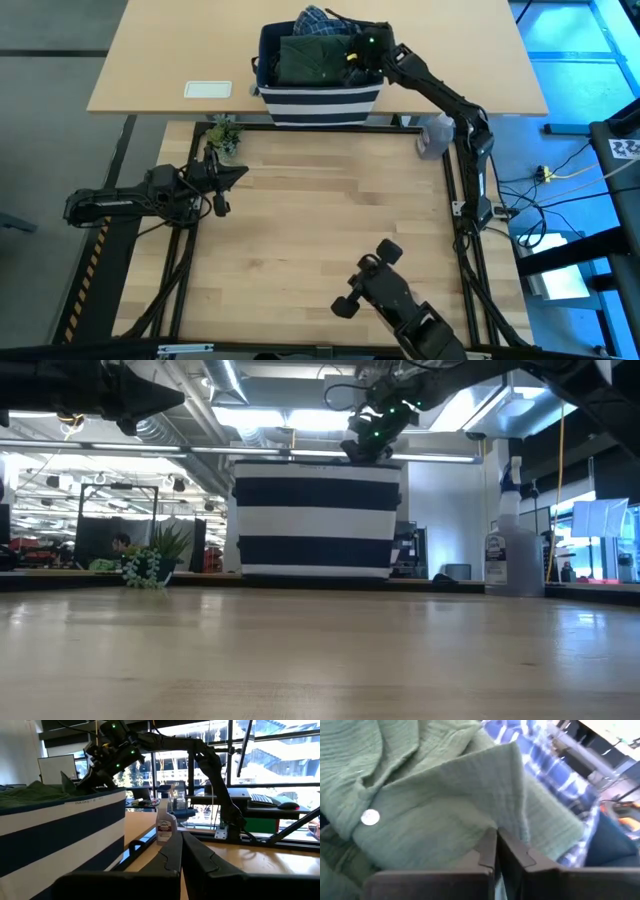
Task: Fold Laundry from Bin
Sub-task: Fold the green polo shirt
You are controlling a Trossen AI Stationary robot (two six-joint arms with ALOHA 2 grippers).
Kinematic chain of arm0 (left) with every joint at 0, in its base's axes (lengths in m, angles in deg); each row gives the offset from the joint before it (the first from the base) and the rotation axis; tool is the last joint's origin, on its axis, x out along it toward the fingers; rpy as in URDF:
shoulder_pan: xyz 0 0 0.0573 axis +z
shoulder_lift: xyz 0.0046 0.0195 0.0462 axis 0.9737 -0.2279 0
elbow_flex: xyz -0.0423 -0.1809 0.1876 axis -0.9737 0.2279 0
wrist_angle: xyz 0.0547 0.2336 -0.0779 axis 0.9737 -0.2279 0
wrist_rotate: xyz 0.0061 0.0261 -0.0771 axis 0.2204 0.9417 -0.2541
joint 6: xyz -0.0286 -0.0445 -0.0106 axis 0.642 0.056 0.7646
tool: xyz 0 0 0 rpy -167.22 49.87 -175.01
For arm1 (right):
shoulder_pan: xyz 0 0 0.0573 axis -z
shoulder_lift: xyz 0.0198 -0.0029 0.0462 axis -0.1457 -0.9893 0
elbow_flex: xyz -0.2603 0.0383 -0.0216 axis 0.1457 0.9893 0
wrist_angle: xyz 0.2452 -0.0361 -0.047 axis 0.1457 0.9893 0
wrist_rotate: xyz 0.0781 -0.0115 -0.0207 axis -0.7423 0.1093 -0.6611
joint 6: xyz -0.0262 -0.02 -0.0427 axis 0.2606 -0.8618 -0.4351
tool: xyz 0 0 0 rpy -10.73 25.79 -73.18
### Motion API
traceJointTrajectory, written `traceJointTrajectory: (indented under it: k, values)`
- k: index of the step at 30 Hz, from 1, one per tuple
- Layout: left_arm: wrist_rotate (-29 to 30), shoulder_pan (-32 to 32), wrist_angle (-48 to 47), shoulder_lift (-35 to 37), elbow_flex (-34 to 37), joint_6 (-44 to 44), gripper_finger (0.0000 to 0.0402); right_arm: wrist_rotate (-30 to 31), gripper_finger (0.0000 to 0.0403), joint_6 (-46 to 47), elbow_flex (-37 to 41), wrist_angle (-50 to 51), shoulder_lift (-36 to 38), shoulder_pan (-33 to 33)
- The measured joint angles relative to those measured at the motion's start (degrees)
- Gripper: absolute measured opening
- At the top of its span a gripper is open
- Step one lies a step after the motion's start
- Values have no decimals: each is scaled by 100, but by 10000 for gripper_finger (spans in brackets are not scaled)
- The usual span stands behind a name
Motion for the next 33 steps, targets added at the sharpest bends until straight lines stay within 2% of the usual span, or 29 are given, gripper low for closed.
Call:
traceJointTrajectory:
  k: [8, 16, 24, 30, 33]
  values:
    - [1, 0, 3, 0, 0, 0, 0, 113, 2, 24, -1414, 585, 178, -301]
    - [192, 0, 0, 0, 0, -4, 0, 210, 1, -234, -1241, 358, 1327, -1124]
    - [242, -2, 1, 0, 0, -295, 0, 302, 1, -337, -1245, 805, 2176, -2306]
    - [321, -2, 0, -1, 0, -300, 0, 343, 0, -359, -1243, 1100, 2501, -3640]
    - [328, -2, 0, -1, 0, -302, 0, 653, 0, -552, -1243, 1086, 2613, -4412]
